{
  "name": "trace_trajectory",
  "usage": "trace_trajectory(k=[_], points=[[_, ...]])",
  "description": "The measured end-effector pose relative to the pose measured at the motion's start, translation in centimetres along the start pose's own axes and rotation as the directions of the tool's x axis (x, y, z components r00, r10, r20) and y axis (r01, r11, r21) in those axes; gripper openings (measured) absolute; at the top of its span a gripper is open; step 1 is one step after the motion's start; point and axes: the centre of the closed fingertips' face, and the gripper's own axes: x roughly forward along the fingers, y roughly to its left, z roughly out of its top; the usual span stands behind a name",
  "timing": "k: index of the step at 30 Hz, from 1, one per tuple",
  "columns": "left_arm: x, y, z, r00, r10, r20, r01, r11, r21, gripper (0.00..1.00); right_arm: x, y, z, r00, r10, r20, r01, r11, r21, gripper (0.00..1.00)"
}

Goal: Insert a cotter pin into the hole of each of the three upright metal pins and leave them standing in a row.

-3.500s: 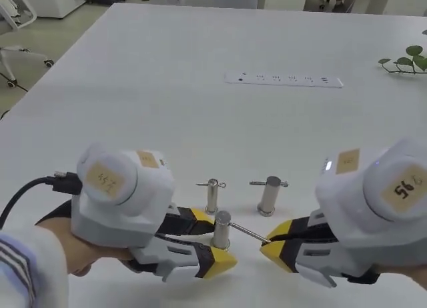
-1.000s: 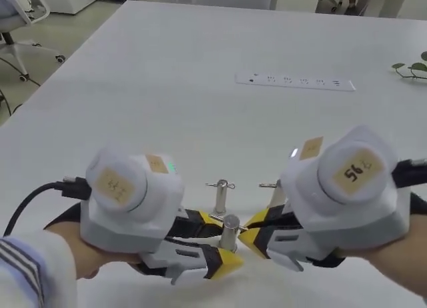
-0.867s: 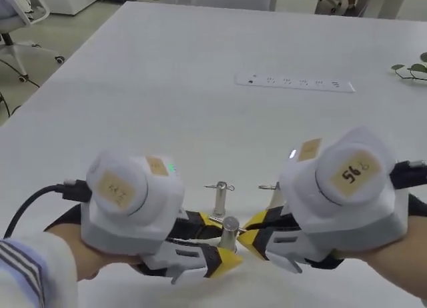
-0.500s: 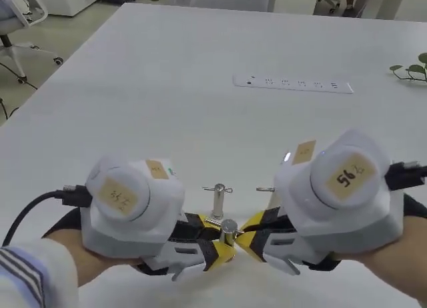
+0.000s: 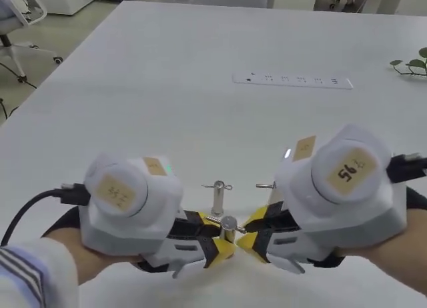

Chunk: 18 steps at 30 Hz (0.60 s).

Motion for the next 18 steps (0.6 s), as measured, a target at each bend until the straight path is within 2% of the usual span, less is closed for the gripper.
trace_trajectory(k=[11,18], points=[[0.03,0.07,-0.02,1.0,0.001,-0.002,-0.001,1.0,-0.004,0.12,-0.45,-0.02,0.14,1.0,0.005,0.006,-0.005,0.999,0.033,0.03],[0.09,0.13,0.0,1.0,0.001,-0.004,-0.002,1.0,-0.014,0.12,-0.16,0.02,0.38,1.0,0.005,0.003,-0.005,0.999,0.048,0.03]])
